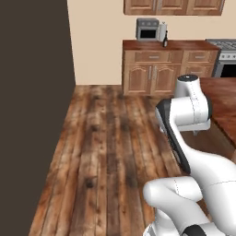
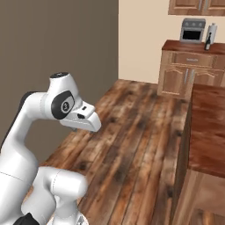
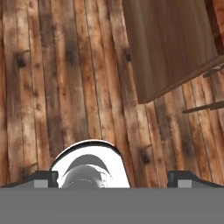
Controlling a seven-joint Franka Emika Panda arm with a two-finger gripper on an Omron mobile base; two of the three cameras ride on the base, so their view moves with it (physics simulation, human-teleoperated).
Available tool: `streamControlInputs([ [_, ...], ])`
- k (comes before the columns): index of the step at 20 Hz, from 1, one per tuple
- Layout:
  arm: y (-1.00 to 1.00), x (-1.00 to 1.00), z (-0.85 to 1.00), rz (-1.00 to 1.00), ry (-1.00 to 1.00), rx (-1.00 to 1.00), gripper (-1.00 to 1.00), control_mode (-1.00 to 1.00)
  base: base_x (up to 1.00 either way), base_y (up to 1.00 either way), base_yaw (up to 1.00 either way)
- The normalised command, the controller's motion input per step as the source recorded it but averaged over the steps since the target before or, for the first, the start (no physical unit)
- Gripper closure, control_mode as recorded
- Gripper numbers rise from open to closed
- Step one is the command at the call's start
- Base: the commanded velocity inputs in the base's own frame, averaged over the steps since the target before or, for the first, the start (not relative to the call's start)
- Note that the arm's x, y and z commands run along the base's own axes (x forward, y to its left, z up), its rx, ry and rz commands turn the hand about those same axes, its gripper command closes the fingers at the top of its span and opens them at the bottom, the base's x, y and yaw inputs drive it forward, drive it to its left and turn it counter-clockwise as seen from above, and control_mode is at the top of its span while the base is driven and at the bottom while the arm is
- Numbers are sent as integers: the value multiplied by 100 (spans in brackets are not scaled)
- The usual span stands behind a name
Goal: There is a wine glass and glass cup on the dining counter. Place the wine bottle next to the wine glass and the juice bottle next to the glass cup.
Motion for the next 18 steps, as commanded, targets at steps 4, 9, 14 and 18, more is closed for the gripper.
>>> streamControlInputs([
  [4,0,0,0,0,0,0,-100,100,93,32,-5],
  [9,0,0,0,0,0,0,-100,100,94,13,-3],
  [14,0,0,0,0,0,0,-100,100,94,5,-2],
  [18,0,0,0,0,0,0,-100,100,94,2,-1],
])
